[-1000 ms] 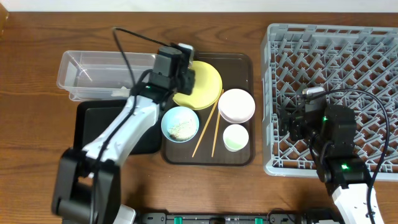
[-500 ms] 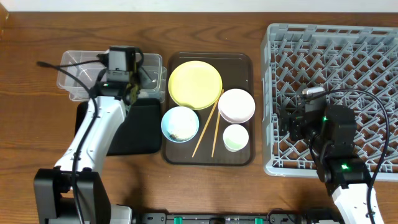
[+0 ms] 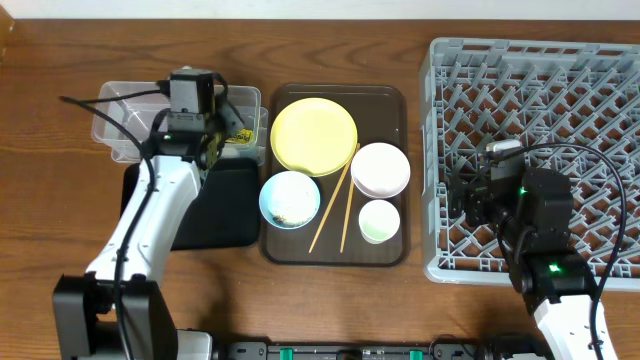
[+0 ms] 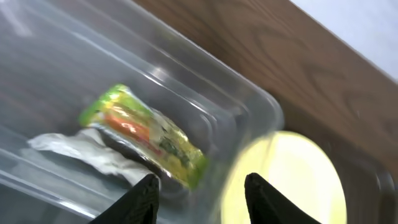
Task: Sort waste into correct bins and load items into the dishwasher rack
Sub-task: 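Drop the wrapper into the clear plastic bin with left gripper, then grasp the rim of the light-blue rice bowl with left gripper, then tip the blue bowl over the black tray to pour out rice, then return the blue bowl to the brown tray and release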
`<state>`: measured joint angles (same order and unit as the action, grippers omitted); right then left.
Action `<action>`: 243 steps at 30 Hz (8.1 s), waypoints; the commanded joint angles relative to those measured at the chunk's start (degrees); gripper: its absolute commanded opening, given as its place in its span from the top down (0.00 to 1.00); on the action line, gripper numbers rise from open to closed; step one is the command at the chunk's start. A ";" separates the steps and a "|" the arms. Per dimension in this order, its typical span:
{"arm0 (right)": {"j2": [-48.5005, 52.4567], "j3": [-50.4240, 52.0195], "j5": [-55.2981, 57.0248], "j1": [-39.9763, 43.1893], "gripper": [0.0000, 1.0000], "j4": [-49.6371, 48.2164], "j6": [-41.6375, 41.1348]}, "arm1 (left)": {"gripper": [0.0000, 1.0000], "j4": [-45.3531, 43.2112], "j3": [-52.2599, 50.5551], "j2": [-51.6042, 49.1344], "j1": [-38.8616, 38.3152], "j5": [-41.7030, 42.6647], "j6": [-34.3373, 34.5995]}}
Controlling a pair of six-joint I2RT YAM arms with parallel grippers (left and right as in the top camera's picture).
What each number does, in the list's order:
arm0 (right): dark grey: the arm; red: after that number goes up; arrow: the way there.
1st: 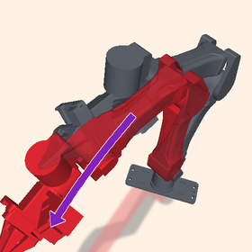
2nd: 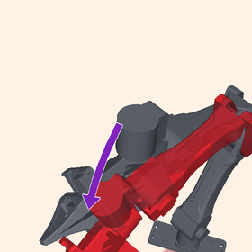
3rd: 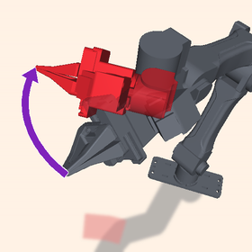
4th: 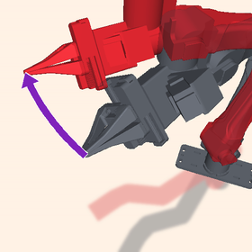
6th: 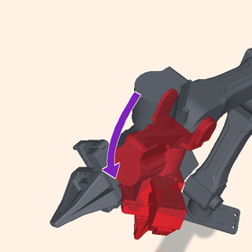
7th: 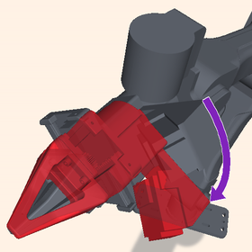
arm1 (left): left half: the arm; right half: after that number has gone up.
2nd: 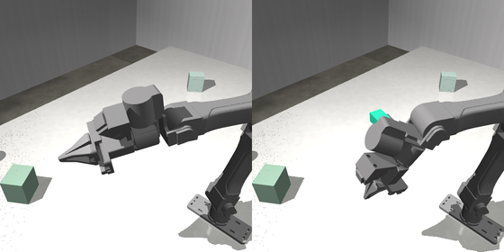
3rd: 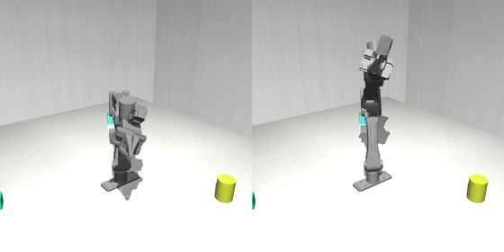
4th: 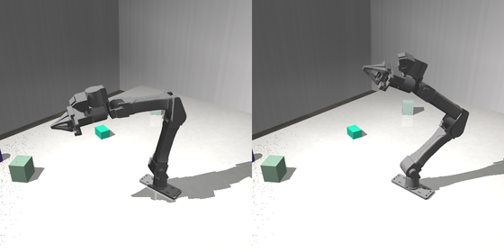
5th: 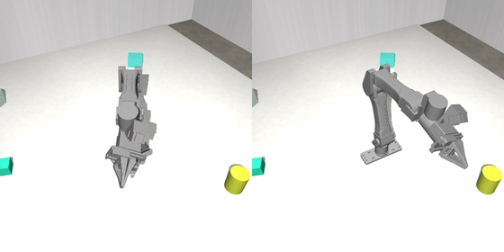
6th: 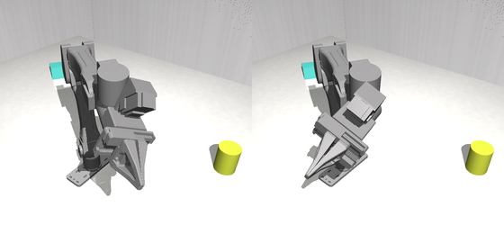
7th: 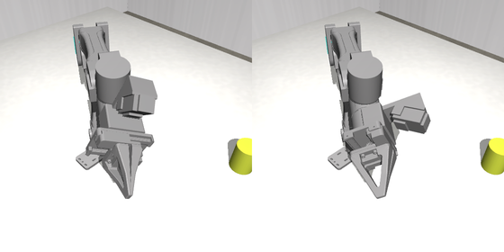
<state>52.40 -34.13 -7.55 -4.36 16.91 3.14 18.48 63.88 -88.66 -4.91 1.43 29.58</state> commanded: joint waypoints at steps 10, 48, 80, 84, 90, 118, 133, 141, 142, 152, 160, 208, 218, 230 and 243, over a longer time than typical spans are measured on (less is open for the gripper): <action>0.02 -1.31 -0.44 0.44 0.01 0.07 -0.79 | 0.43 10.97 0.26 2.14 -16.61 3.52 -11.93; 0.02 -1.31 -0.44 0.44 0.01 0.68 -0.79 | 0.75 12.83 -0.72 -15.37 -25.73 3.56 -3.72; 0.02 -1.31 -0.42 0.44 0.01 0.68 -0.76 | 0.94 20.72 -0.66 4.28 -21.75 5.44 -4.20; 0.02 -1.31 -0.42 0.44 0.01 0.68 -0.76 | 0.94 23.56 -0.66 4.46 -15.85 6.40 -4.26; 0.02 -1.31 -0.42 0.44 0.01 0.68 -0.76 | 0.94 23.74 -0.68 4.44 -3.96 23.19 -12.63; 0.02 -1.31 -0.42 0.44 0.01 0.66 -0.76 | 0.94 26.29 -8.28 -7.52 34.88 88.70 -25.92; 0.02 -1.31 -0.42 0.44 0.01 0.68 -0.76 | 0.94 27.76 -8.28 -7.52 35.23 88.70 -15.43; 0.02 -1.31 -0.42 0.44 0.01 0.68 -0.76 | 0.94 27.76 -8.28 -7.52 35.23 88.67 -10.12; 0.02 -1.31 -0.42 0.44 0.01 0.68 -0.76 | 0.94 27.76 -8.28 -7.52 35.23 88.67 -9.81; 0.02 -1.31 -0.42 0.44 0.01 0.68 -0.76 | 0.94 22.53 -8.28 -7.52 35.23 73.16 -11.30; 0.02 -1.31 -0.42 0.44 0.01 0.68 -0.76 | 0.94 19.63 -8.15 -7.34 35.23 88.72 -15.80; 0.52 -1.31 -0.39 0.44 0.01 0.26 -0.76 | 0.94 14.34 -8.15 6.36 -8.76 25.46 -15.39; 0.52 -1.31 -0.42 0.44 0.01 0.24 -0.76 | 0.93 8.33 -8.15 -1.22 -21.73 16.90 -15.37; 0.52 -1.31 -0.39 0.44 0.01 0.26 -0.76 | 0.77 7.76 -8.15 -4.35 -22.80 16.92 -15.39; 0.52 -1.31 -0.39 0.44 0.01 0.26 -0.76 | 0.59 9.35 -1.27 4.02 -23.30 17.11 -19.08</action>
<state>52.86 -34.13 -7.55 -4.36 17.28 3.14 28.25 60.49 -87.33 -27.70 19.09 11.86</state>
